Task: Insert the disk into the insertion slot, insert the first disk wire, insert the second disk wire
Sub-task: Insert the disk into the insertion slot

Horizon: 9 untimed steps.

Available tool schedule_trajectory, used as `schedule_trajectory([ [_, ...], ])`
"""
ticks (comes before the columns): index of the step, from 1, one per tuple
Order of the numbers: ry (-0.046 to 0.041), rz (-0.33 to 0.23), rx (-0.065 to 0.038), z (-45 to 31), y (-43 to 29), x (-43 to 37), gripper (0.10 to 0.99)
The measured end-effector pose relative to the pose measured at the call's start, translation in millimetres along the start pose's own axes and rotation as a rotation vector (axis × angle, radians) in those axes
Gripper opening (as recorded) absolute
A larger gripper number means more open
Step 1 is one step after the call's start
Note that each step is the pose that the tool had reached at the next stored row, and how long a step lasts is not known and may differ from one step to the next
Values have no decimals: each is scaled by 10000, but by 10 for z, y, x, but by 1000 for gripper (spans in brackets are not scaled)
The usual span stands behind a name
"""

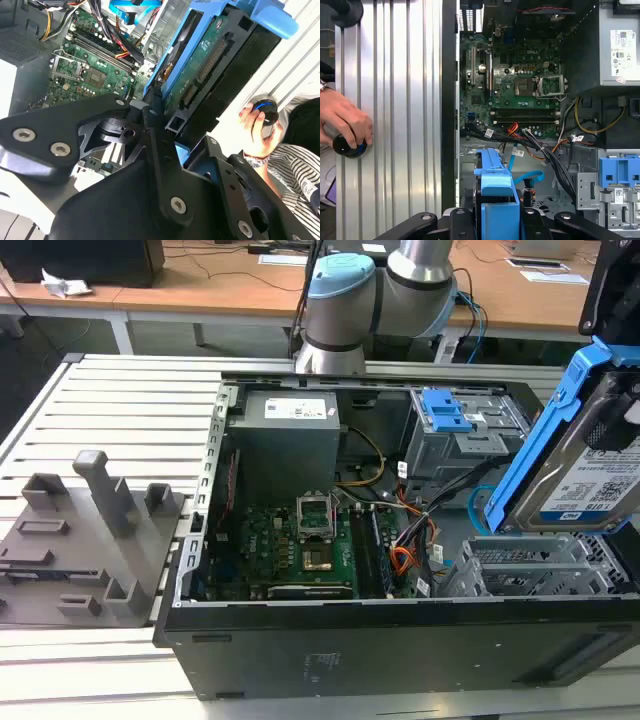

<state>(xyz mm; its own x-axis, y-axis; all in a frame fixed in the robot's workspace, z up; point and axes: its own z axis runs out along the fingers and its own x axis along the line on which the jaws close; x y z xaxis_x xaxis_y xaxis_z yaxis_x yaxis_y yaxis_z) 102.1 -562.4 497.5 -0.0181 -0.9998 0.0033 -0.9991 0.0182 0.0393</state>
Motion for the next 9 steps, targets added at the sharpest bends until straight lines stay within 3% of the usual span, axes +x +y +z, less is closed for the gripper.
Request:
schedule_trajectory([
  [2, 0, 0, 0, 14, 0, 0, 361],
  [9, 1, 0, 0, 193, -8, -1, 361],
])
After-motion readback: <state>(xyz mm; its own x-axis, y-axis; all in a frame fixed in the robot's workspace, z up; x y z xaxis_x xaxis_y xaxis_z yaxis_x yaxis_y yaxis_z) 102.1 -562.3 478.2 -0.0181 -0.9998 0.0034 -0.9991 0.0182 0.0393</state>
